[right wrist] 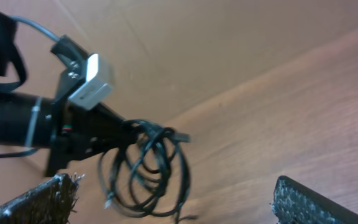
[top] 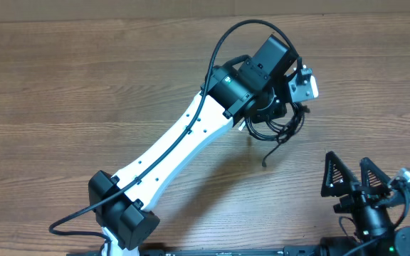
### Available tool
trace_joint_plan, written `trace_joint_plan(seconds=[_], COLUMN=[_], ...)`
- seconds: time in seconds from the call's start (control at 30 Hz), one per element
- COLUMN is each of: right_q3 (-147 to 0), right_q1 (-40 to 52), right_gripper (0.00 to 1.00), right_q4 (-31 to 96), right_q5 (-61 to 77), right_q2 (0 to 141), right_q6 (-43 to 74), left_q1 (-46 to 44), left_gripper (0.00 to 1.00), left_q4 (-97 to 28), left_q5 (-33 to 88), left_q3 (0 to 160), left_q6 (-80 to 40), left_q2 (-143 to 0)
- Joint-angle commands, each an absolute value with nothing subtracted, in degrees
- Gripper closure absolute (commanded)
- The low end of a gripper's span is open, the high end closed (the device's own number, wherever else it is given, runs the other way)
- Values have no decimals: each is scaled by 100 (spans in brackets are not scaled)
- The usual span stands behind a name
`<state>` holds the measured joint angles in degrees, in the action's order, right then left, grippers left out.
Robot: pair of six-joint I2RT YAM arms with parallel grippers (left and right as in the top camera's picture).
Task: Untangle cables
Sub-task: 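Lift the cable bundle with the left gripper and carry it right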
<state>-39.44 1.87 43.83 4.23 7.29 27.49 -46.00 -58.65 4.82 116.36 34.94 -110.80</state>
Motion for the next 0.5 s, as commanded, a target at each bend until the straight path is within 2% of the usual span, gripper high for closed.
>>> trace_joint_plan(seconds=[0.0,0.23,0.37,0.47], right_q3=[-4488,-4619,-4619,-4619], right_q1=[180,180,180,180], right_gripper=[0,0,0,0], right_q4=[4613,4167,4034,4040], right_q5=[950,1605,1769,1767], right_q2=[1232,1411,1411,1411], right_q6=[3017,3072,3688,3739], left_q1=[-4587,-4495,-4259,-4051], left_gripper=[96,96,96,96], left_q4=[-5826,-5828,-5911,-6007], left_q5=[1452,2038,2506,2939], left_q3=[11799,11799,11799,11799], left_q6=[4082,4338,4567,4646], left_q2=[-10838,-10626,-10363,-10215])
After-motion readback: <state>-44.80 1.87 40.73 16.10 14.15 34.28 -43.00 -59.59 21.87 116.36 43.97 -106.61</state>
